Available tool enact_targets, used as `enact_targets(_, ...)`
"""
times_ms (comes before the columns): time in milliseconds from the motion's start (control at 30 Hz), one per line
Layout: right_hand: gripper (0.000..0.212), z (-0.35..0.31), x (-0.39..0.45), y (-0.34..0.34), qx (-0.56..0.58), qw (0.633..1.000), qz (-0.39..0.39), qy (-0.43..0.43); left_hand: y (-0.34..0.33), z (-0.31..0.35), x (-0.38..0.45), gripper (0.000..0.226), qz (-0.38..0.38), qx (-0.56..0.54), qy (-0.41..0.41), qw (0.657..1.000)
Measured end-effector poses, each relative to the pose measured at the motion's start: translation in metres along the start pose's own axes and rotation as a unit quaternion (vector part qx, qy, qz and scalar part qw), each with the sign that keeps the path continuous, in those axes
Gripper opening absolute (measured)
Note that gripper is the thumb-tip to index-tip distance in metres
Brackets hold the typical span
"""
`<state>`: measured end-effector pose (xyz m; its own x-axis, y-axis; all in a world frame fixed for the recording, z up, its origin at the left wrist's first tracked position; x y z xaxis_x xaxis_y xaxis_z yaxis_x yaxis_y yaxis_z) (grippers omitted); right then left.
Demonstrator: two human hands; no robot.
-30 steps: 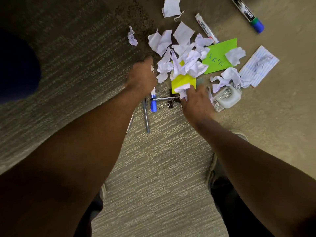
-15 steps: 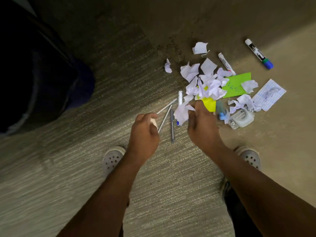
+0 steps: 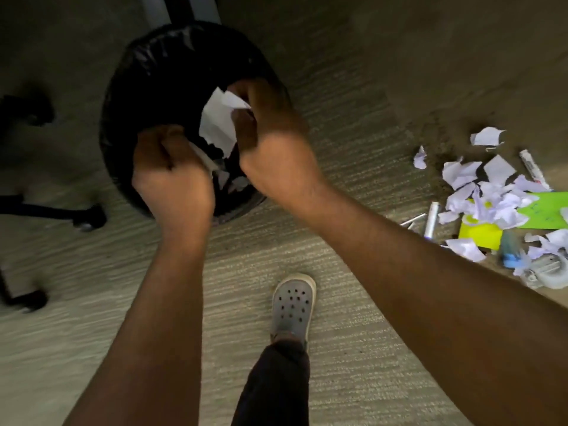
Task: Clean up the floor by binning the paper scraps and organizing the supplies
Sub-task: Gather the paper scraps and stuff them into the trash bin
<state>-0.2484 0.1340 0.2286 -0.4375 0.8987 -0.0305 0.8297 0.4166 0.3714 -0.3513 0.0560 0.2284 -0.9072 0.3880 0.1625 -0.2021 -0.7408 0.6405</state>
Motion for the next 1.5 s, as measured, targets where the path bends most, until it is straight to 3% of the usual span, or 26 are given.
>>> enact_targets(133, 0.059, -0.001, 0.022, -0.027, -0.072, 0.987, -0.14, -0.016, -0.011, -0.032, 0.036, 0.049, -0.081, 0.055, 0.124, 0.987)
enact_targets(200, 0.056, 0.002, 0.023, -0.028, -0.108, 0.981, -0.163, 0.004, -0.01, -0.039, 0.037, 0.053, -0.101, 0.051, 0.134, 0.985)
enact_targets(267, 0.048, 0.008, 0.015, -0.021, -0.12, 0.982, -0.142, 0.031, -0.005, -0.039, 0.028, 0.048, -0.115, 0.021, 0.099, 0.988)
enact_targets(367, 0.039, 0.03, -0.011, 0.002, -0.118, 0.991, -0.03, 0.059, -0.001, -0.036, -0.001, 0.039, -0.159, -0.017, 0.024, 0.987)
enact_targets(533, 0.031, 0.102, -0.077, 0.056, -0.123, 0.99, 0.055, -0.047, -0.014, -0.017, -0.085, 0.037, -0.226, -0.028, -0.136, 0.964)
enact_targets(667, 0.032, 0.177, -0.126, 0.111, -0.184, 0.973, 0.062, -0.123, -0.055, -0.012, -0.153, 0.029, -0.332, 0.005, -0.172, 0.927)
enact_targets(900, 0.039, 0.284, -0.175, 0.206, -0.297, 0.927, 0.031, -0.229, -0.155, -0.012, -0.242, 0.03, -0.493, 0.099, -0.238, 0.831)
enact_targets(1267, 0.069, 0.379, -0.16, 0.256, -0.348, 0.9, 0.045, -0.259, -0.29, -0.011, -0.299, 0.059, -0.559, 0.165, -0.32, 0.747)
enact_targets(1400, 0.076, 0.393, -0.154, 0.255, -0.36, 0.901, 0.002, -0.241, -0.312, -0.008, -0.319, 0.073, -0.567, 0.18, -0.306, 0.743)
enact_targets(1500, 0.072, 0.401, -0.152, 0.255, -0.374, 0.901, -0.012, -0.222, -0.318, -0.009, -0.339, 0.067, -0.57, 0.19, -0.31, 0.737)
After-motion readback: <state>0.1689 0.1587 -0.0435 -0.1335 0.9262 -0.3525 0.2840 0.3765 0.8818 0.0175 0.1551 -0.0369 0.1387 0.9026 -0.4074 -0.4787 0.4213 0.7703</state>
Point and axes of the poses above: each hand's wrist, its own x-axis towards the middle knuckle, its own y-axis out of the back of the hand, z = x × y, the point moved 1 cm from there along x, towards the middle knuckle, and after that the axes turned 6 degrees about z, right-handed, at the moved point
